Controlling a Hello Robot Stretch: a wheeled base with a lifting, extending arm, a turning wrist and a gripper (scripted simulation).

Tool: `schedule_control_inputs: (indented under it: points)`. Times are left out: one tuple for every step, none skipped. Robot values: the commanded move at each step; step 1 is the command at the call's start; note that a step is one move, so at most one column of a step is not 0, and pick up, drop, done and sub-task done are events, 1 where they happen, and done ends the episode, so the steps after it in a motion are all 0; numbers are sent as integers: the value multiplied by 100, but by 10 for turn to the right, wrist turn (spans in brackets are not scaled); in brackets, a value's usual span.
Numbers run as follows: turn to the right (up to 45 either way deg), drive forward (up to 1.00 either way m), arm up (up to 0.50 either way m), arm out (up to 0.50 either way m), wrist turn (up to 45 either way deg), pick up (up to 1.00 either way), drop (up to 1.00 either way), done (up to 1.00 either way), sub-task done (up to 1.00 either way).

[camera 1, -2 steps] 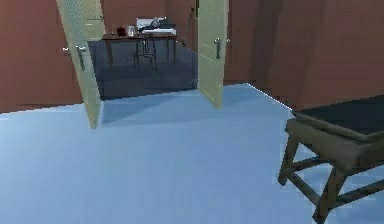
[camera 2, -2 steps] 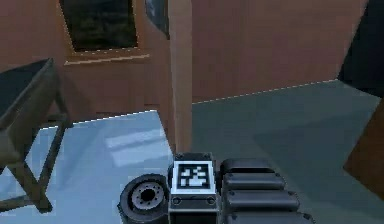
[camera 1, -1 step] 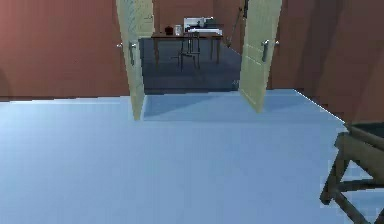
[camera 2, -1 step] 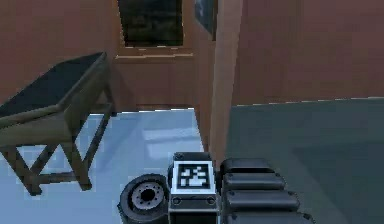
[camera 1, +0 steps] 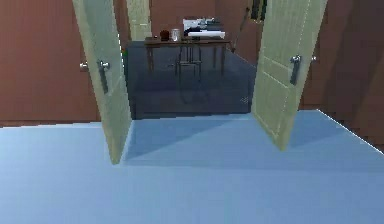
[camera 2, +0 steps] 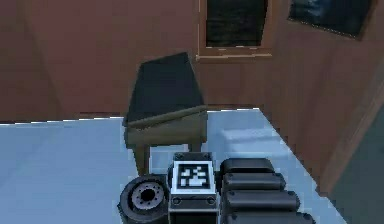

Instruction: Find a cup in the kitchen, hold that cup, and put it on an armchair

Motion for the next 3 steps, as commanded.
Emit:
schedule_control_inputs:
  points:
    - [-450, 0, 0, 0, 0, 0, 0, 0, 0]
    - [-60, 0, 0, 0, 0, 0, 0, 0, 0]
    - [0, 55, 0, 0, 0, 0, 0, 0, 0]
